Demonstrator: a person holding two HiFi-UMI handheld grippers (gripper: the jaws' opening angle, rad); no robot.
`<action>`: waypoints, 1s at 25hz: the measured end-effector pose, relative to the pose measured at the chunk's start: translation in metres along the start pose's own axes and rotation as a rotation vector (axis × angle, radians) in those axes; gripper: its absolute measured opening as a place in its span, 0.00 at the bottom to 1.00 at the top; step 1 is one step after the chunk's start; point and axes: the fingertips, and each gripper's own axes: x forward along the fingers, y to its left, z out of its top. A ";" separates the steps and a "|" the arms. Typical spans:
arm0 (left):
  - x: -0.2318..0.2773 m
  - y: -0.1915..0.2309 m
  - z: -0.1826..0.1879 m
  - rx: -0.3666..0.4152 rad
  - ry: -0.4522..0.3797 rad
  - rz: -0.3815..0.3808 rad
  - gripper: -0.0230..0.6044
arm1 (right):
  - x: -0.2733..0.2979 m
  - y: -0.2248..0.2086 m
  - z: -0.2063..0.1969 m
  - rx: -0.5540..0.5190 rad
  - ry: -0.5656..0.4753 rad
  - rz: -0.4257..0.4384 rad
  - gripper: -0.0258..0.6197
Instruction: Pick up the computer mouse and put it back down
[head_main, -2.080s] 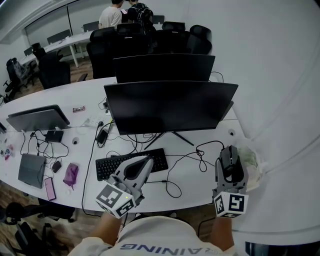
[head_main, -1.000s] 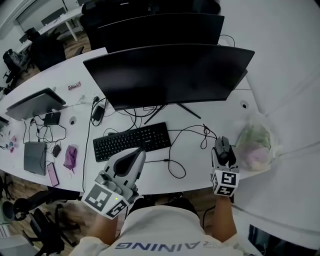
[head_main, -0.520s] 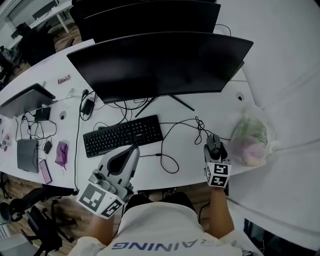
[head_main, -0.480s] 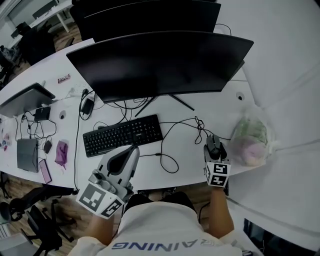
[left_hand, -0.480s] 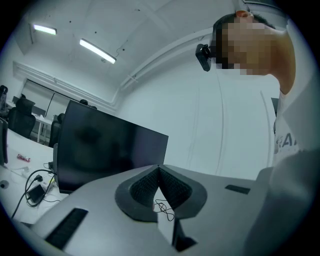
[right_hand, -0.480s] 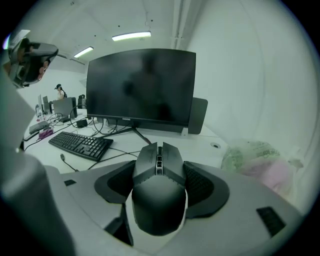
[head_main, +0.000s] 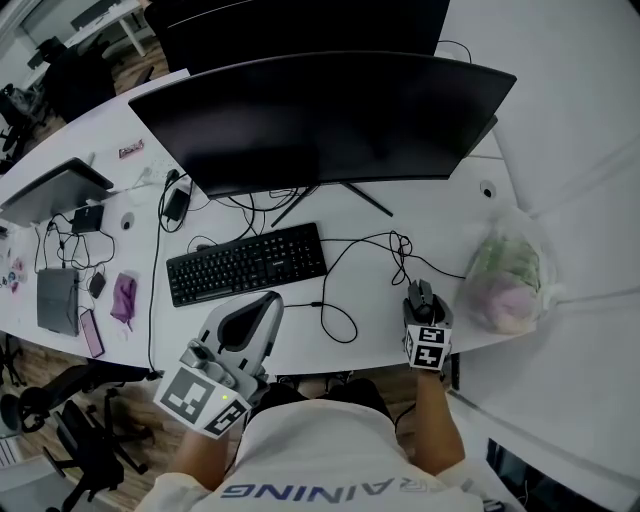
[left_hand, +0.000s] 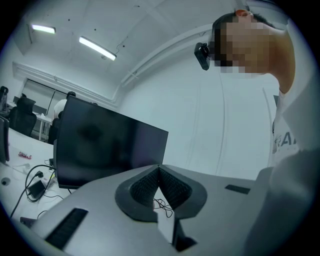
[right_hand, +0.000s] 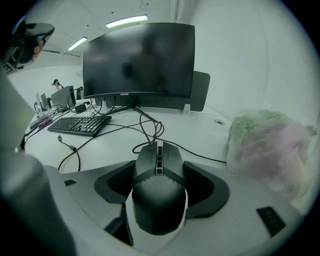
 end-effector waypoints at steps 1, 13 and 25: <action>0.000 -0.001 -0.001 0.000 0.003 0.001 0.04 | 0.002 0.000 -0.005 0.003 0.008 0.001 0.51; -0.002 -0.006 -0.009 0.000 0.035 0.008 0.04 | 0.011 0.002 -0.038 0.056 0.049 0.004 0.51; -0.008 -0.006 -0.006 -0.002 0.020 0.002 0.04 | 0.004 0.004 -0.020 0.037 0.024 0.010 0.52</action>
